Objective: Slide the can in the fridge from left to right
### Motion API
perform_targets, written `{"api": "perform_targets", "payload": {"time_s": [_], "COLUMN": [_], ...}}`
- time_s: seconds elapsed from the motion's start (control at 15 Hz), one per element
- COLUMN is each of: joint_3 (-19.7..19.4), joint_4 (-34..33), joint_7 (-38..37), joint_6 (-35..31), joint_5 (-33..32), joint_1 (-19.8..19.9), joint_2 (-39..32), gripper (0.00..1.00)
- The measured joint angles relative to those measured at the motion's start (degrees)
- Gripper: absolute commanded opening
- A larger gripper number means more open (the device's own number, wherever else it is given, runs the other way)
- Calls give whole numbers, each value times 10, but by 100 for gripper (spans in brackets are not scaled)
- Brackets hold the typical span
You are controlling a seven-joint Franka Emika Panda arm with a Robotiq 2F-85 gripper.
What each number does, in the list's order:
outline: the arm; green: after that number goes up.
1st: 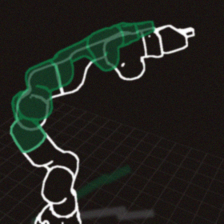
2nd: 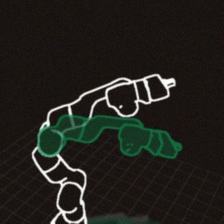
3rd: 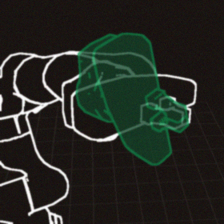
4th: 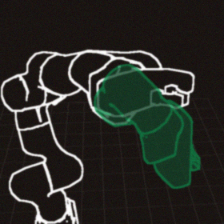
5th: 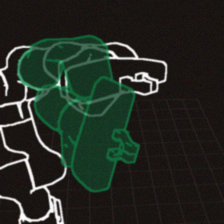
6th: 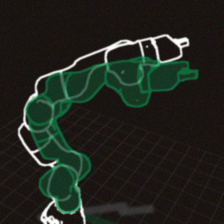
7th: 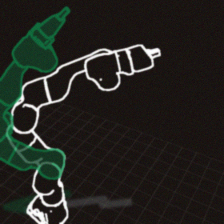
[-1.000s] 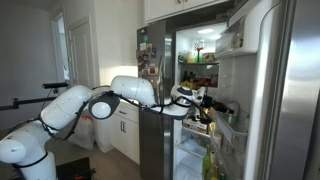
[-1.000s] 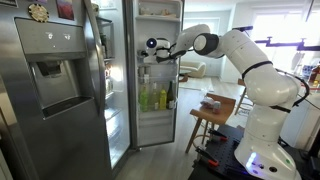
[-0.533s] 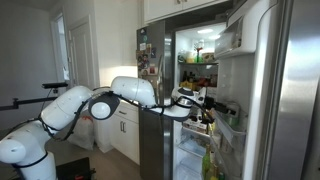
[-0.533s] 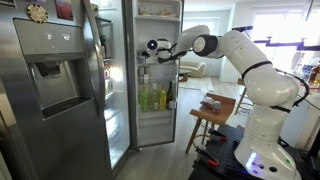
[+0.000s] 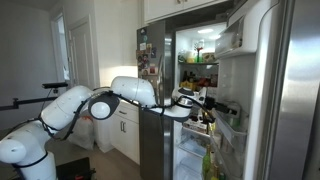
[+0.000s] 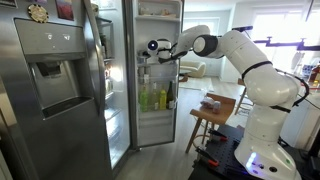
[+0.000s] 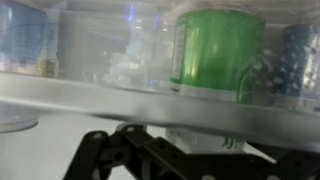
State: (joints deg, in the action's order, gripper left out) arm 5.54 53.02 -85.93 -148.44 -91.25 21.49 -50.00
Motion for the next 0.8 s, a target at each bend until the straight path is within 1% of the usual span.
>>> {"api": "perform_targets", "payload": {"time_s": [0.4, 0.53, 0.67, 0.8], "joint_3": [-15, -25, -41, -49], "joint_4": [3, 7, 8, 9], "joint_7": [0, -1, -11, -12], "joint_6": [0, 7, 22, 22], "joint_5": [0, 0, 0, 0], "joint_1": [5, 8, 18, 31], "joint_2": [4, 8, 4, 5], "gripper": [100, 100, 100, 100]}}
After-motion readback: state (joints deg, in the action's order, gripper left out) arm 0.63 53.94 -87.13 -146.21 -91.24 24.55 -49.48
